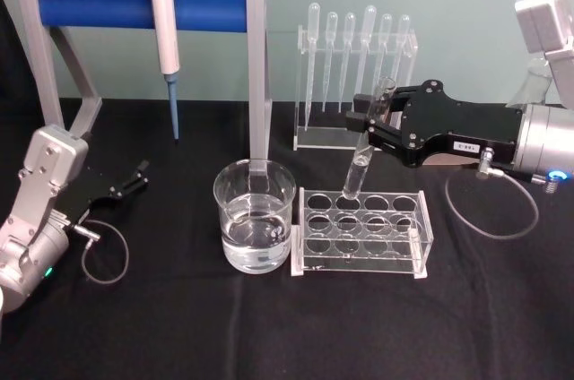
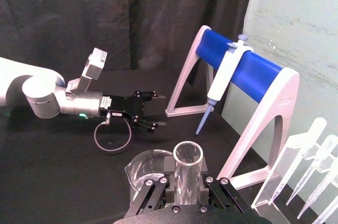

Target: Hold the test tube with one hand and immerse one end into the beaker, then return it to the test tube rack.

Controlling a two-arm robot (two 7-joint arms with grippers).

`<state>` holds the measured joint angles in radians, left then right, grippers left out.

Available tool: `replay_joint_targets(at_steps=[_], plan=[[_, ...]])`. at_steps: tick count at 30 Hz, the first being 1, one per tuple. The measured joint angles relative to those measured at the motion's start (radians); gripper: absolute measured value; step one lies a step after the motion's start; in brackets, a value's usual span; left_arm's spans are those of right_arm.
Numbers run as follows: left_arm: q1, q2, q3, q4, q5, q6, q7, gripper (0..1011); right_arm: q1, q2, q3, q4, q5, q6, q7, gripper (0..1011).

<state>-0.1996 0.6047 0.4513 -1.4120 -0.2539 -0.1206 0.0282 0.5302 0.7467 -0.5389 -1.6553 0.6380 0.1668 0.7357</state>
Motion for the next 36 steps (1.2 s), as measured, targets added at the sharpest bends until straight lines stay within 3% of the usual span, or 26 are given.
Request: replay_joint_targets(at_steps=[36], plan=[[0.0, 0.0, 0.0, 0.0, 0.0, 0.0, 0.0, 1000, 0.0, 0.0, 0.002, 0.0, -0.001, 0.0, 0.0, 224]])
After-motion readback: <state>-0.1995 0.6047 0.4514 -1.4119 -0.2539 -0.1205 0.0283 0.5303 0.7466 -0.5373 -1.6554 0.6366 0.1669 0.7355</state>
